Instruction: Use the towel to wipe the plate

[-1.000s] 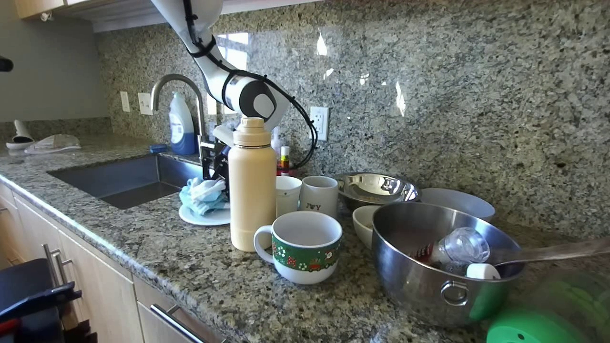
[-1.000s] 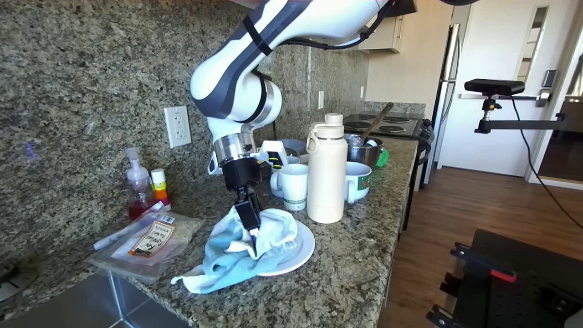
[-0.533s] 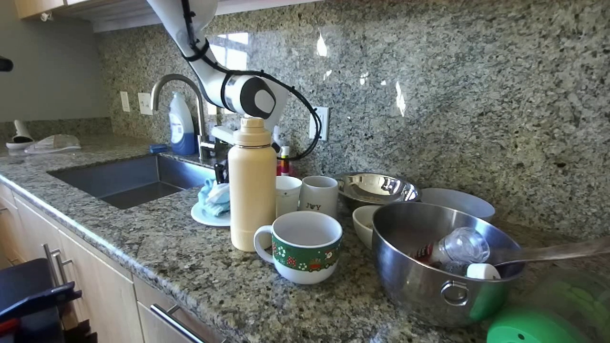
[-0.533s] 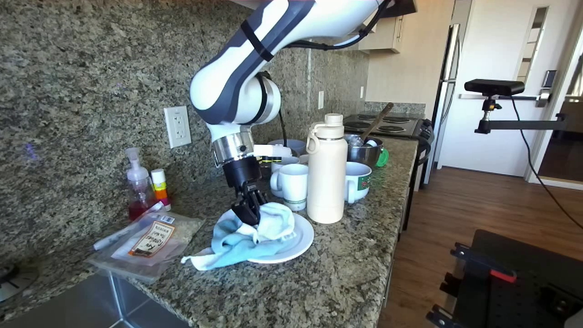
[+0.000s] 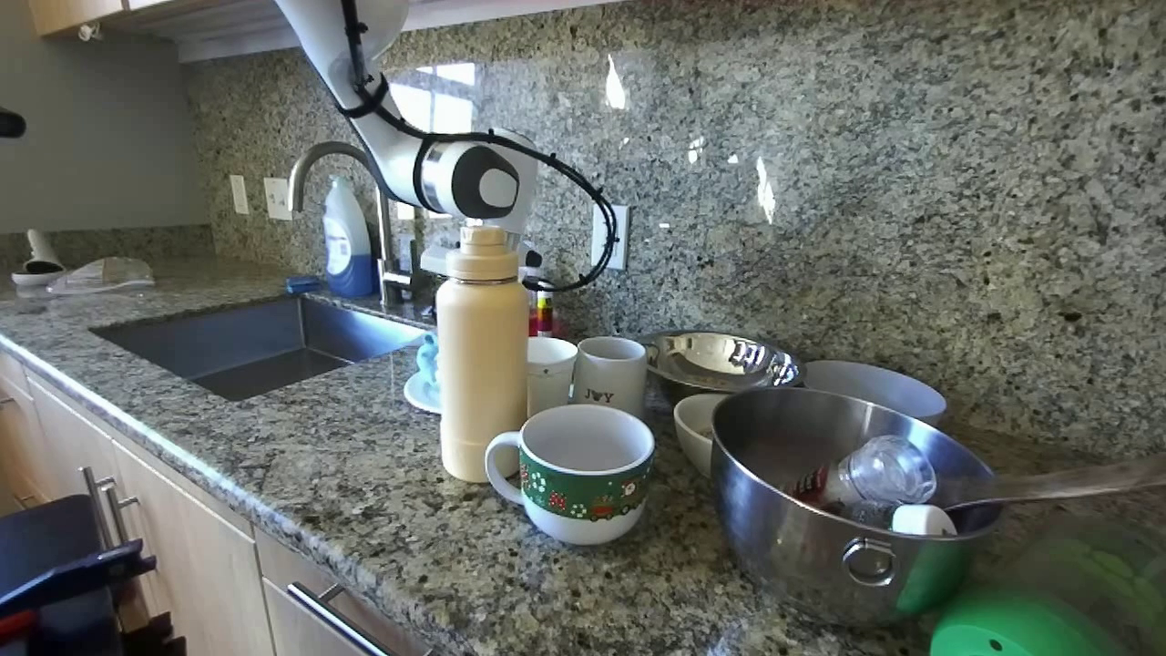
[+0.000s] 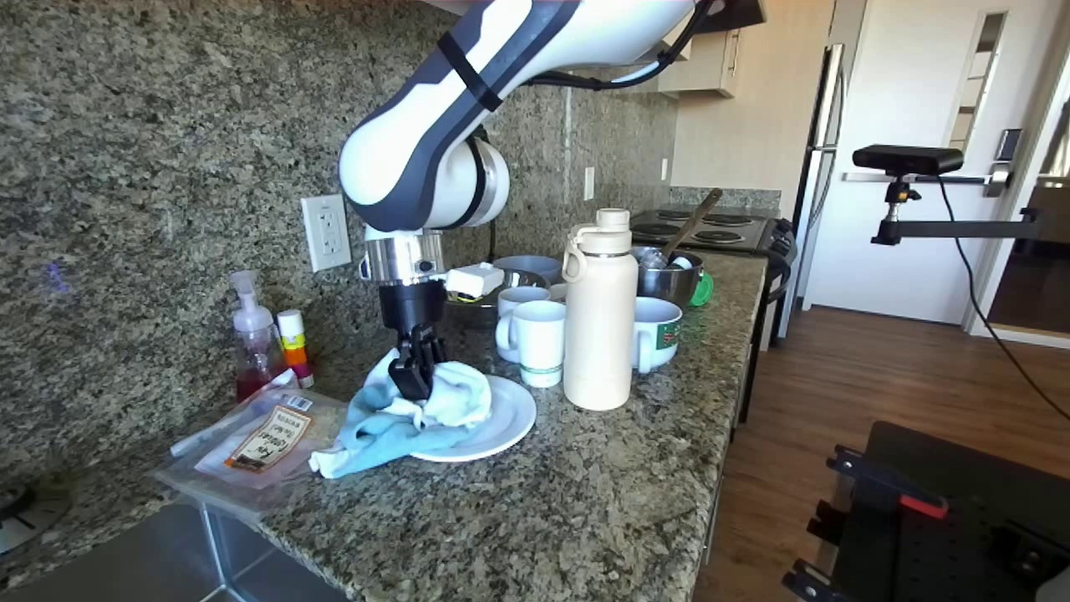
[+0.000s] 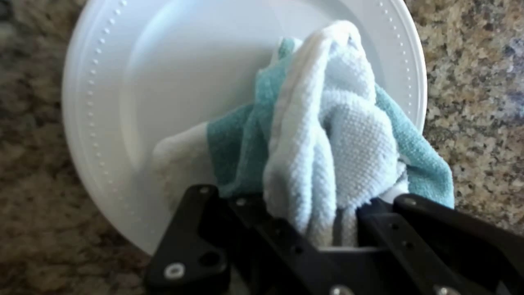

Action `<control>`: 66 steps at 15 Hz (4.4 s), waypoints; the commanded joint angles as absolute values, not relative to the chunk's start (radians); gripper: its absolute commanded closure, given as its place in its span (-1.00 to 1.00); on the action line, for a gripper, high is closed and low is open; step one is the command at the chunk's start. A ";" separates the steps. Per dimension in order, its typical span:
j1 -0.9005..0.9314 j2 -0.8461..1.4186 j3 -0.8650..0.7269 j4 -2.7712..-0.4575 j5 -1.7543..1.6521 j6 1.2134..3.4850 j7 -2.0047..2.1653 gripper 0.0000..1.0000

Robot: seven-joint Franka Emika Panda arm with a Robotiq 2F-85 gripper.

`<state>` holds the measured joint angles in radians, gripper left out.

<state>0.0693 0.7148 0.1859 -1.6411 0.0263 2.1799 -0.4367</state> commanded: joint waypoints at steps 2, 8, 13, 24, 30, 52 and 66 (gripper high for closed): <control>-0.037 0.758 0.295 -1.623 0.153 2.093 -0.644 0.97; 0.032 0.719 0.195 -1.641 0.136 1.963 -0.398 0.97; 0.129 0.723 0.111 -1.615 -0.009 2.029 -0.202 0.97; 0.025 0.662 0.232 -1.694 0.042 2.292 -0.470 0.97; -0.067 0.550 0.318 -1.852 0.149 2.536 -0.597 0.97; -0.188 0.230 0.325 -2.069 0.489 2.829 -0.616 0.97; -0.249 -0.015 -0.084 -2.205 -0.009 3.036 -0.036 0.97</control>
